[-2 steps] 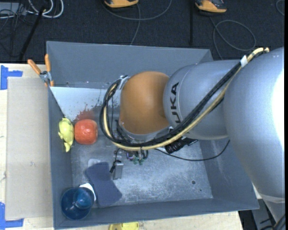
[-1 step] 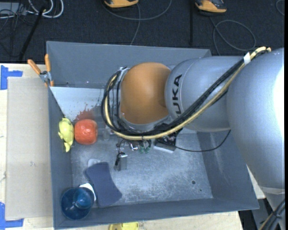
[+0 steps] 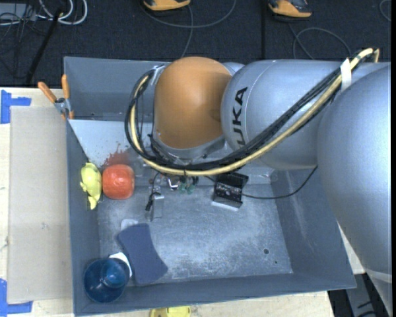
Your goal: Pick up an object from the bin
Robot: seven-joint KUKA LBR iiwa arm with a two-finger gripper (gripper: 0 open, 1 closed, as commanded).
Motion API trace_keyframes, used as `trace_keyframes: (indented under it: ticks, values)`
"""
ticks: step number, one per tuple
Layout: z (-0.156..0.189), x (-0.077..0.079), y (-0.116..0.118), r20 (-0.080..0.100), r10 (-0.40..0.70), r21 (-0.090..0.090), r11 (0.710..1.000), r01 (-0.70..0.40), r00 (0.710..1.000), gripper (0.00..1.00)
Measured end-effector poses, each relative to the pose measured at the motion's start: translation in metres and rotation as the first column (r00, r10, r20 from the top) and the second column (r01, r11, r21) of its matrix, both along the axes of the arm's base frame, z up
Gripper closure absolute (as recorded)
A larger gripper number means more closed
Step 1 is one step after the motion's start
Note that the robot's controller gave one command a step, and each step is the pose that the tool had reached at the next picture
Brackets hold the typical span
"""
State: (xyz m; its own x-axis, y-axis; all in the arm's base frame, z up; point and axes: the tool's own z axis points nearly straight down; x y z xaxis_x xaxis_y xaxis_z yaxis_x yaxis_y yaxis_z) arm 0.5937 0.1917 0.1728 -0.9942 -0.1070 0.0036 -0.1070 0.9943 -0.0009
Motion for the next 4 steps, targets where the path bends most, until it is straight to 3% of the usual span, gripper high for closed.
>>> trace_keyframes:
  ticks: [1,2,3,4]
  values:
    - [0.010,-0.023,0.016,0.019,0.068,0.005,0.998,-0.069,0.997,0.00]
    - [-0.055,-0.043,0.005,0.007,0.050,0.003,0.999,-0.051,0.999,0.00]
    - [-0.098,-0.101,0.005,0.022,0.477,-0.002,0.879,-0.477,0.878,1.00]
    - [-0.099,-0.101,0.005,0.022,0.477,-0.001,0.879,-0.477,0.879,1.00]
